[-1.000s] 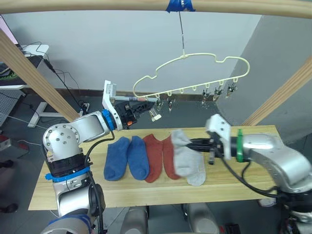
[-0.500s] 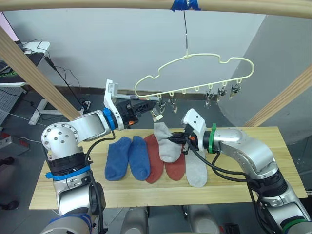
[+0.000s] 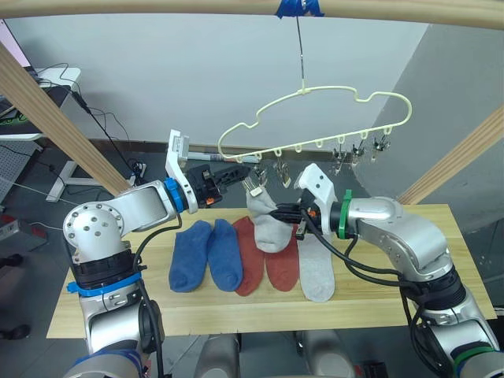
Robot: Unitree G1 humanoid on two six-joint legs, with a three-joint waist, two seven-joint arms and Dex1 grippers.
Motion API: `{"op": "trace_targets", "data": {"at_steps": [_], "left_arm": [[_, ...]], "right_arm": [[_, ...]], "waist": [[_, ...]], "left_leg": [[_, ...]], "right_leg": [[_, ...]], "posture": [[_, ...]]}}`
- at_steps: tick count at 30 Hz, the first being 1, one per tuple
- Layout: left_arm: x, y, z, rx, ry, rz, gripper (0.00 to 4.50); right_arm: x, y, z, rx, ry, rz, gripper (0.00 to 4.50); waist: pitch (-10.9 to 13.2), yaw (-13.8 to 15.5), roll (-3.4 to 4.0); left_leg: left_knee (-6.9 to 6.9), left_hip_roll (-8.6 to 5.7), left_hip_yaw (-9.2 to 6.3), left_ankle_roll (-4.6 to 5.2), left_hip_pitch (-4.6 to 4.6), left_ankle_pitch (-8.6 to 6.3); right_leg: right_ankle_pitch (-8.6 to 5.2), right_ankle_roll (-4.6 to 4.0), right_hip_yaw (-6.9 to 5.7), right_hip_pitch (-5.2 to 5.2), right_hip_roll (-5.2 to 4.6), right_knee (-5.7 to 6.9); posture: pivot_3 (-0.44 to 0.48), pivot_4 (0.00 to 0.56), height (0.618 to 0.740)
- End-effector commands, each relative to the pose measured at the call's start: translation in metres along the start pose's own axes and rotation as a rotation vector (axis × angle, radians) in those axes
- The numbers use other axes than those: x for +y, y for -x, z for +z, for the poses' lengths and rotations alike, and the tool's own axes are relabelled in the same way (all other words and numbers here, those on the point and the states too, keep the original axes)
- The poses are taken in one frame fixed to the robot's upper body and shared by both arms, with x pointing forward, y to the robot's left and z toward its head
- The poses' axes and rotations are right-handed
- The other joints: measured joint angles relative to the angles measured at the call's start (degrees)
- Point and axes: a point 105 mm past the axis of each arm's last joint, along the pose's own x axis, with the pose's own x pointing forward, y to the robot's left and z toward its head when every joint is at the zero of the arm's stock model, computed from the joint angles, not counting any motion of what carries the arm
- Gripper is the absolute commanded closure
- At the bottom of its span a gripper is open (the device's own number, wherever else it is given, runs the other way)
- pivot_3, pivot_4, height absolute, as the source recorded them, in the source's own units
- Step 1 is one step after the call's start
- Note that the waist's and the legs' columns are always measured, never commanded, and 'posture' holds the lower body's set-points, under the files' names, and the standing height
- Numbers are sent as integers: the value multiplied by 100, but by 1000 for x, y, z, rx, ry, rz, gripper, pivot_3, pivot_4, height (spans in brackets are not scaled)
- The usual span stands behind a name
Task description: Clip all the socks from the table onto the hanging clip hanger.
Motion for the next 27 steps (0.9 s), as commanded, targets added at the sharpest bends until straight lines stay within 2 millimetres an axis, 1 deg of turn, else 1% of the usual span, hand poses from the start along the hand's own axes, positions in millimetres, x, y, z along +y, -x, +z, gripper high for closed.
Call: {"op": "trace_targets", "data": {"at_steps": [1,5,7,8,11,15,17,19,20,22,23,24,27], "left_arm": [[-12,4,5,-17,-78,-35,4500],[-19,4,9,-48,-110,-68,4500],[-23,5,12,-65,-89,-104,3872],[-24,6,12,-62,-93,-107,3613],[-26,9,17,-64,-97,-114,2629],[-27,19,9,-7,-153,-118,1360],[-27,26,8,5,-174,-111,730],[-23,35,9,19,-237,-71,154],[-20,39,10,14,-323,-24,55],[-16,44,10,19,-440,28,0],[-19,45,7,30,-469,16,0],[-19,46,2,44,-510,15,0],[-18,45,-8,60,-578,15,0]], "right_arm": [[1,3,12,-40,20,10,4469],[1,2,14,-47,9,11,4469],[-1,0,14,-47,7,0,4500],[-2,-1,13,-46,9,-7,4500],[-6,-2,12,-46,11,-21,4500],[-6,-9,12,-57,7,-25,4500],[-7,-12,13,-63,10,-29,4500],[-7,-16,14,-70,4,-24,4500],[-7,-18,14,-71,1,-21,4500],[-8,-21,14,-79,-3,-24,3958],[-7,-23,13,-81,-8,-19,3774],[-7,-24,13,-84,-17,-17,3355],[-7,-25,11,-85,-30,-13,2337]], "waist": [[0,-3,0],[0,3,0],[0,3,0],[0,3,0],[0,3,0],[0,-15,0],[0,-13,0],[0,-13,0],[0,-16,0],[0,-9,0],[0,0,1],[0,5,1],[0,35,1]], "left_leg": [[0,0,0,0,0,0],[-1,0,0,0,-1,0],[0,0,0,-1,-2,0],[0,0,0,0,-1,0],[0,0,-1,0,-1,0],[-2,1,1,0,-1,0],[-3,1,1,0,-1,0],[-3,1,1,-1,-2,0],[-4,1,1,-1,-1,0],[-7,2,2,-1,-1,1],[-8,2,3,-1,-1,1],[-9,2,3,-2,0,1],[-9,2,3,-2,-5,1]], "right_leg": [[0,0,0,0,0,0],[0,0,0,0,0,-1],[0,0,0,0,0,-1],[0,0,0,0,0,-1],[0,-1,0,-1,0,-1],[0,-1,1,-4,0,0],[0,-1,2,-5,0,2],[0,-1,1,-5,0,2],[0,-1,1,-6,0,3],[0,-2,2,-8,1,2],[0,-2,3,-8,1,2],[0,-3,3,-8,1,1],[1,-4,3,-8,0,-5]], "posture": [[-98,260,740],[-98,256,740],[-94,252,740],[-94,252,740],[-88,251,740],[-73,250,740],[-67,249,740],[-67,249,740],[-61,251,740],[-58,250,740],[-58,250,740],[-58,250,740],[-51,249,740]]}}
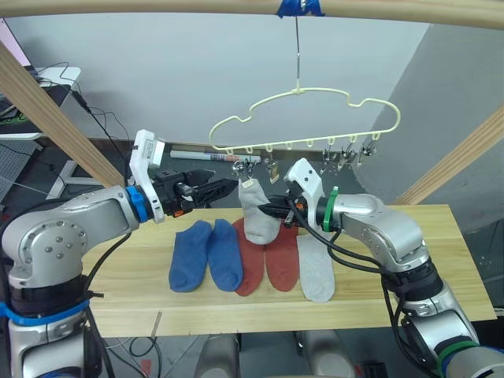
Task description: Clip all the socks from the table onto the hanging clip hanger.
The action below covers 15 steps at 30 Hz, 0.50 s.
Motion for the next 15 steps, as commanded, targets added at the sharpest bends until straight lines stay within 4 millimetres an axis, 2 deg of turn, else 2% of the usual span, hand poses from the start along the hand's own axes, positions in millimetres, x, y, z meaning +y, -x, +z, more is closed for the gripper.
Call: {"op": "trace_targets", "data": {"at_steps": [1,3,7,9,13,15], "left_arm": [[-10,-3,1,-20,-107,-25,0],[-10,-10,-6,-60,-112,2,0],[-14,-21,-15,-111,-163,47,0],[-17,-26,-22,-123,-196,68,0],[-23,-33,-25,-188,-216,100,0],[-16,-37,-25,-236,-259,181,0]], "right_arm": [[2,1,8,-35,31,9,1998],[-4,9,-1,-13,27,-16,1211],[-15,34,-17,26,25,-73,23],[-17,48,-20,27,44,-110,23],[-10,68,-12,-28,44,-101,23],[-3,77,-6,-58,58,-87,23]], "waist": [[0,32,0],[0,48,0],[0,138,0],[0,137,0],[0,114,0],[0,114,0]], "left_leg": [[1,0,-1,0,-2,0],[1,0,-1,0,-1,0],[1,0,-1,1,-4,-1],[1,0,-1,2,-7,-1],[2,1,2,2,-5,-1],[2,5,2,3,-1,-1]], "right_leg": [[0,0,-2,0,0,0],[0,0,-2,0,0,-1],[0,0,-3,2,-1,-10],[0,-1,-2,1,-1,-10],[0,0,0,1,-1,-9],[0,0,0,3,3,-7]], "posture": [[-53,250,740],[-53,250,740],[-62,253,740],[-66,253,740],[-72,256,740],[-92,261,740]]}}
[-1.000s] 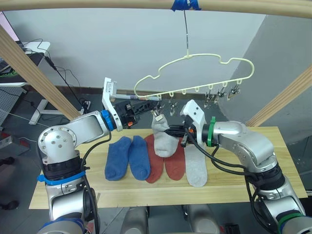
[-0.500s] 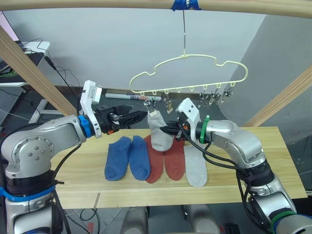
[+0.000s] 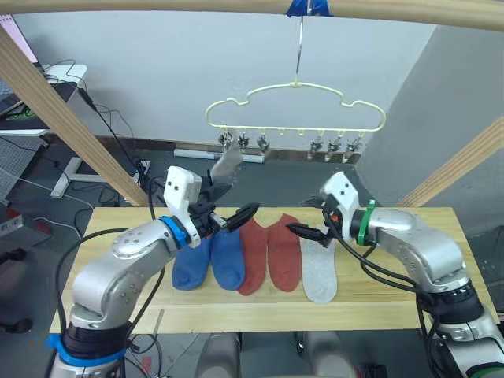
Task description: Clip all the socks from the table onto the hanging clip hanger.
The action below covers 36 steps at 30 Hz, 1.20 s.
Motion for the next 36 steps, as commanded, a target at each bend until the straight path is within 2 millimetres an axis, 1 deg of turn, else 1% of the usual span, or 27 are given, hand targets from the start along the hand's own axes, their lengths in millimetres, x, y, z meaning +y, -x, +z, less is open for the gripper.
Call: {"op": "trace_targets", "data": {"at_steps": [1,2,3,5,7,8,10,12,15,19,22,24,28,36], "left_arm": [[3,-5,10,-120,-108,117,0],[5,-7,10,-143,-116,150,0],[5,-8,12,-188,-87,160,175],[2,-10,11,-219,-128,176,559],[-3,-17,10,-229,-159,179,1168],[-5,-20,10,-234,-163,183,1401],[-7,-25,10,-246,-168,190,2057],[-9,-29,9,-249,-173,187,2057],[-7,-32,11,-261,-203,207,2057],[11,-42,12,-279,-246,296,2057],[16,-48,11,-283,-247,319,2057],[20,-50,13,-298,-208,345,2057],[20,-55,17,-311,-243,337,2057],[23,-62,21,-334,-244,345,2057]], "right_arm": [[15,20,24,-112,53,49,23],[18,24,27,-131,58,55,23],[20,28,32,-157,64,61,2],[22,31,40,-201,53,53,0],[24,32,47,-237,47,47,0],[25,31,49,-248,46,47,0],[31,30,53,-261,55,72,0],[35,29,57,-279,54,89,0],[37,28,63,-303,46,96,0],[40,30,76,-359,62,104,0],[40,32,80,-386,54,104,0],[42,34,82,-400,44,117,0],[43,36,84,-425,49,120,0],[46,35,88,-438,46,115,0]], "waist": [[0,1,0],[0,11,0],[0,13,-1],[0,8,-1],[0,3,0],[0,4,0],[0,2,0],[0,1,0],[0,-17,0],[0,-23,0],[0,-30,0],[0,-31,-1],[0,-46,0],[0,-113,0]], "left_leg": [[0,-1,0,0,0,0],[2,-1,0,0,0,0],[4,-3,-1,1,1,1],[8,-5,0,1,0,1],[9,-4,1,2,2,1],[9,-4,0,2,4,2],[9,-4,0,4,5,3],[10,-5,0,4,4,3],[10,-4,-1,5,5,3],[11,-5,-2,5,3,3],[14,-5,-2,6,5,4],[14,-6,-3,6,2,4],[14,-5,-3,6,3,3],[15,-6,-3,6,4,4]], "right_leg": [[0,0,0,1,0,0],[0,0,0,3,0,0],[0,0,1,6,-1,-1],[2,2,2,10,-1,-3],[5,0,2,10,0,-2],[5,-1,1,11,0,0],[5,-1,1,12,0,2],[6,-1,1,12,0,2],[6,0,0,12,0,3],[6,0,-2,12,0,3],[8,2,-1,16,0,2],[8,2,-2,15,0,2],[8,2,-3,15,0,2],[8,2,-3,16,0,5]], "posture": [[-92,261,740],[-99,263,740],[-99,263,740],[-110,264,740],[-110,264,740],[-118,262,740],[-122,262,740],[-123,262,740],[-125,260,740],[-134,255,740],[-135,253,740],[-135,253,740],[-143,249,740],[-156,240,740]]}}
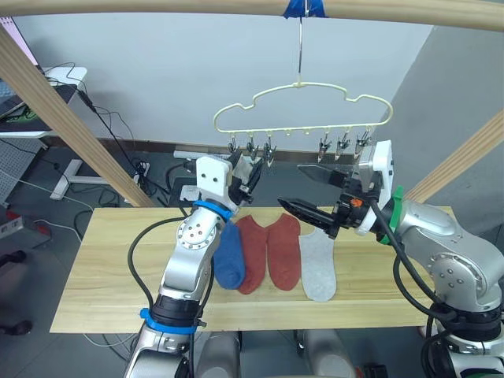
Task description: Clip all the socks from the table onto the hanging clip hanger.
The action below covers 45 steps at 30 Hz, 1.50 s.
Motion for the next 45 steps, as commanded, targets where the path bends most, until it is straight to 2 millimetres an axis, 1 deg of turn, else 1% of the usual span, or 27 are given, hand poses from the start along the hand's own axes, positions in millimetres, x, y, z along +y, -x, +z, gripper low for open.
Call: {"op": "trace_targets", "data": {"at_steps": [1,5,14,20,31,45], "left_arm": [[3,-7,15,-69,-17,11,2057],[7,-11,16,-75,-19,33,2057],[8,-15,15,-74,-28,38,2057],[13,-21,19,-96,-37,72,2057],[19,-17,19,-96,-50,92,2057],[20,-13,14,-85,-44,88,2057]], "right_arm": [[8,0,13,-47,41,16,0],[9,-2,16,-47,44,16,0],[8,-5,23,-59,56,12,0],[7,-5,28,-83,71,17,0],[6,-1,22,-70,65,14,0],[7,-1,20,-65,58,18,0]], "waist": [[0,-8,0],[0,-27,0],[0,-40,0],[0,-42,0],[0,-46,0],[0,-47,0]], "left_leg": [[0,0,0,0,0,0],[4,0,0,0,-1,0],[5,0,-1,0,-1,0],[7,-1,0,0,-1,0],[8,-1,0,0,-1,0],[11,-1,0,0,-1,0]], "right_leg": [[0,0,0,0,0,2],[1,1,1,0,0,3],[1,1,0,0,0,4],[1,1,0,0,0,5],[1,1,0,0,0,6],[1,1,1,0,0,10]], "posture": [[-156,240,740],[-161,242,740],[-164,244,740],[-169,249,740],[-169,251,740],[-167,252,740]]}}
